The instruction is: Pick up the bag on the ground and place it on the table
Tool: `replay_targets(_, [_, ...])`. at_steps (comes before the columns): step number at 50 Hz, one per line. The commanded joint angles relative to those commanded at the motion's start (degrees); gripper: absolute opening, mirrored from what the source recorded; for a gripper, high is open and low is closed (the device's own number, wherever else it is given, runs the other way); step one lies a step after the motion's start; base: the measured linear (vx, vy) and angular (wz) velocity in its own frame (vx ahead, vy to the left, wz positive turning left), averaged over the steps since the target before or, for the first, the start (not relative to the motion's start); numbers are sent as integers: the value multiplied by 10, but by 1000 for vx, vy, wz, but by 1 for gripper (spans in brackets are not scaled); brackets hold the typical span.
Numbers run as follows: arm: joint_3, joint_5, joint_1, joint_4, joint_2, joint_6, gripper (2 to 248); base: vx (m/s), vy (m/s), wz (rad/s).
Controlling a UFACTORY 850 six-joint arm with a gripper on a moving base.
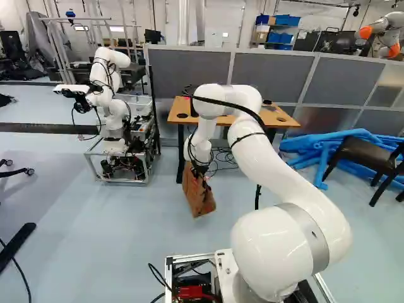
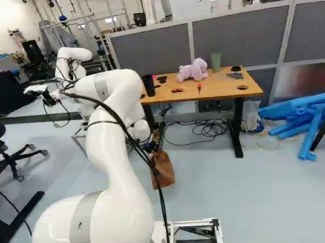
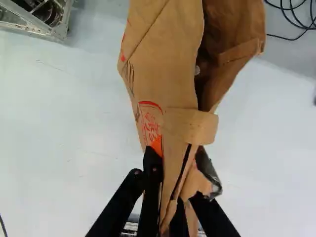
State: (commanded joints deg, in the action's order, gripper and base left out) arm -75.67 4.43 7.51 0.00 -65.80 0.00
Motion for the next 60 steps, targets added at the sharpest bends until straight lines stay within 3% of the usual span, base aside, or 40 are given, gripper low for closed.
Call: replay_targets(60, [87,0,0,0,123,0,21,0,0,0])
